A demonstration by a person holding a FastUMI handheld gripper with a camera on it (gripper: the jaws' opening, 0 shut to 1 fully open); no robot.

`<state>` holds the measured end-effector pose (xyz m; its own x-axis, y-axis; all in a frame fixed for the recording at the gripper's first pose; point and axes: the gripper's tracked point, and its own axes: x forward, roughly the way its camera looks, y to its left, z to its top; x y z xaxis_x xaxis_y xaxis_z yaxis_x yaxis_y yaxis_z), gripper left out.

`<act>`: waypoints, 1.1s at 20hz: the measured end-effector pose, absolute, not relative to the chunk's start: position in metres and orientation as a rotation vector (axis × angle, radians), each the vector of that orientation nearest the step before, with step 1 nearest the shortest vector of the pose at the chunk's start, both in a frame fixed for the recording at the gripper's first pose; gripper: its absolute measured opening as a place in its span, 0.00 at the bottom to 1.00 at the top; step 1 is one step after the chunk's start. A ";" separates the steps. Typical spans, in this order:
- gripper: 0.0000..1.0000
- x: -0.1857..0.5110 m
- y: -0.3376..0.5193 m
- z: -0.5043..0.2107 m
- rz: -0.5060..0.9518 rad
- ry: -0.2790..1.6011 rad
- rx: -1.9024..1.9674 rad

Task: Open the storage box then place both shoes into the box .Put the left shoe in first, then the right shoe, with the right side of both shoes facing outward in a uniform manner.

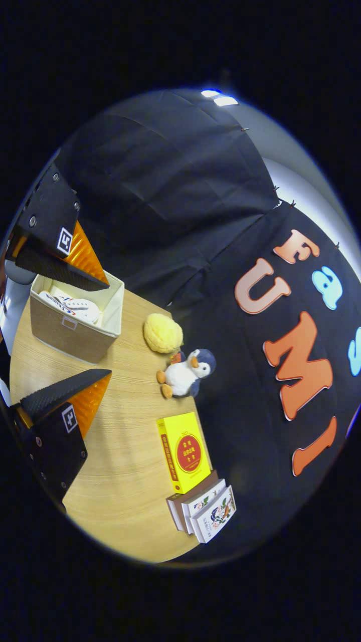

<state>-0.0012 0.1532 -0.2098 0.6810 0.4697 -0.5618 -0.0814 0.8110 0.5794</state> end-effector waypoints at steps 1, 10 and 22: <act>0.93 0.002 0.135 -0.205 0.305 0.724 0.531; 0.96 0.015 -0.003 -0.148 0.106 0.397 0.429; 0.96 0.005 -0.068 -0.123 -0.013 0.264 0.192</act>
